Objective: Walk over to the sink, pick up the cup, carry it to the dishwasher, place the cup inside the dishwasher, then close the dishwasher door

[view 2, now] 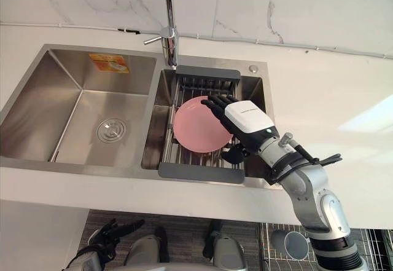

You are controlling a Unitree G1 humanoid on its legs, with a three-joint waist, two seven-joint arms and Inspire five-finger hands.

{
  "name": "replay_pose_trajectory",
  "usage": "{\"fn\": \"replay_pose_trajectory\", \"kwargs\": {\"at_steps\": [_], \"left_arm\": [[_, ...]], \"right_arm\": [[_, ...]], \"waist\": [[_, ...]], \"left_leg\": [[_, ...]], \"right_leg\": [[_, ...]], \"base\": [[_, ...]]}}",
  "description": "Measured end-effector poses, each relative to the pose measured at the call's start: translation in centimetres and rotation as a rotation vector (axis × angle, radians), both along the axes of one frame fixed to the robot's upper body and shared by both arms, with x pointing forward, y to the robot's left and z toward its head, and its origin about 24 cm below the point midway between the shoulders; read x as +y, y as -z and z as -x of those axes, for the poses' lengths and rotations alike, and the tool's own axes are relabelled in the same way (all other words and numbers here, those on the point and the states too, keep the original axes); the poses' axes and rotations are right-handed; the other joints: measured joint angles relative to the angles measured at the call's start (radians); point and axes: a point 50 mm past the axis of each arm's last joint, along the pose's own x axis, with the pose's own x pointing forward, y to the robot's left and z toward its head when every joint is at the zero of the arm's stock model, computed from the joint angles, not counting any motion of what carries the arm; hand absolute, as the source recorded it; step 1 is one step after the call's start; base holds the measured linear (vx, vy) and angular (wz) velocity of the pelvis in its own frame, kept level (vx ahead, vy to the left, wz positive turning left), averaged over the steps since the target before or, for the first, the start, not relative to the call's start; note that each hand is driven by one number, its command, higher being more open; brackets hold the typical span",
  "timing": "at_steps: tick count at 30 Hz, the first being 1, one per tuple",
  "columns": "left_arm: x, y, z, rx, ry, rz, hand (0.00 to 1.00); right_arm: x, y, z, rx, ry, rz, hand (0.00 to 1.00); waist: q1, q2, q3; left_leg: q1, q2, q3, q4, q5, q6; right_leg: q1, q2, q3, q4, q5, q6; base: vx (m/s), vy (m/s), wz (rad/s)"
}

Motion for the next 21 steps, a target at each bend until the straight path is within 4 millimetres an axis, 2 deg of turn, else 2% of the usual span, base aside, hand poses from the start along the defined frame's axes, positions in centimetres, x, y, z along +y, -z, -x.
{"fn": "replay_pose_trajectory", "kwargs": {"at_steps": [8, 21], "left_arm": [[-0.4, 0.1, 0.0, 0.011, 0.018, 0.001, 1.0], [-1.1, 0.4, -0.1, 0.031, 0.045, 0.003, 1.0]], "right_arm": [[1.0, 1.3, 0.2, 0.017, -0.013, 0.098, 1.0], [2.4, 3.0, 0.1, -0.015, 0.001, 0.226, 1.0]], "waist": [[0.001, 0.002, -0.047], [0.007, 0.002, -0.054]], "left_leg": [[0.016, -0.009, 0.005, -0.028, 0.006, 0.003], [0.023, -0.019, 0.005, -0.049, 0.015, 0.006]], "right_leg": [[0.01, 0.0, 0.002, -0.022, 0.005, 0.006], [0.025, 0.001, -0.001, -0.059, 0.023, 0.011]], "base": [[0.02, 0.012, -0.01], [0.0, 0.003, 0.0]]}}
